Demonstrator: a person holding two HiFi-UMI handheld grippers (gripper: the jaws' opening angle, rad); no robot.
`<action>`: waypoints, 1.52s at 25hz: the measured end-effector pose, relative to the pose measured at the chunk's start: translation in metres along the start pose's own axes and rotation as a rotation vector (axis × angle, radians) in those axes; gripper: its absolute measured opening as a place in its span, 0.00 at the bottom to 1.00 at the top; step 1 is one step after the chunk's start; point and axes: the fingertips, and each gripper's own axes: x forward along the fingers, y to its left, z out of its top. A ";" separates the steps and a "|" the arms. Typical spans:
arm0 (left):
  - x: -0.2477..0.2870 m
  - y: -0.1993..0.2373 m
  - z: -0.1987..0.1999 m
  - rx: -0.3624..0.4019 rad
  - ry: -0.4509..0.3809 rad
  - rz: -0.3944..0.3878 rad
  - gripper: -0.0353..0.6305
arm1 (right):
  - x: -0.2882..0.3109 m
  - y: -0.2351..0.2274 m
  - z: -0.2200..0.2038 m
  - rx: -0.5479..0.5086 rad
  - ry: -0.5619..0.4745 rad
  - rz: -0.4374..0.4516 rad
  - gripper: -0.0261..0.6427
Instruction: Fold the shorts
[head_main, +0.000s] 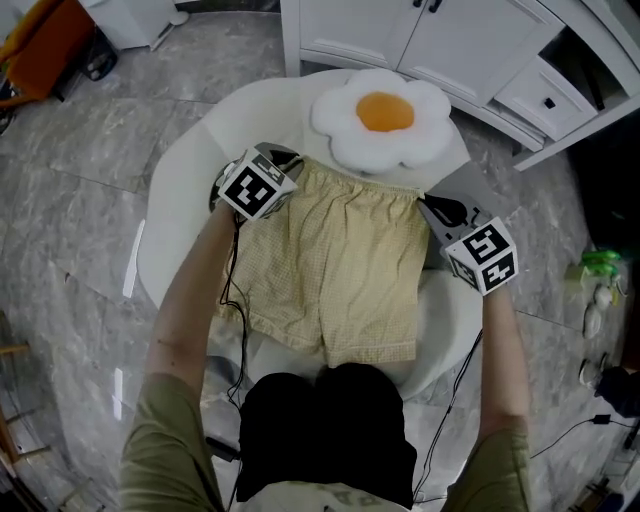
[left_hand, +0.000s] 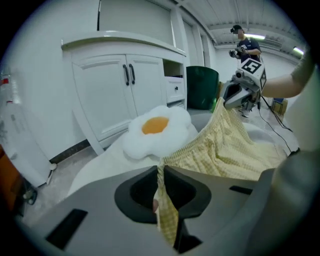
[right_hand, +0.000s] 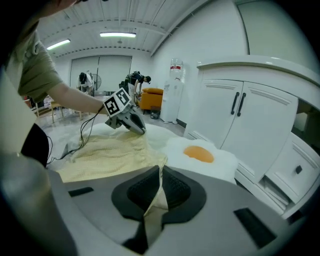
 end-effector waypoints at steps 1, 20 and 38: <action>-0.011 0.003 0.007 -0.009 -0.015 0.013 0.12 | -0.003 -0.002 0.006 0.018 -0.009 -0.010 0.09; -0.219 -0.086 0.110 -0.453 -0.141 -0.005 0.11 | -0.095 0.096 0.183 0.348 -0.205 0.233 0.09; -0.271 -0.178 0.139 -0.316 -0.172 -0.207 0.12 | -0.127 0.173 0.219 0.117 -0.252 0.506 0.09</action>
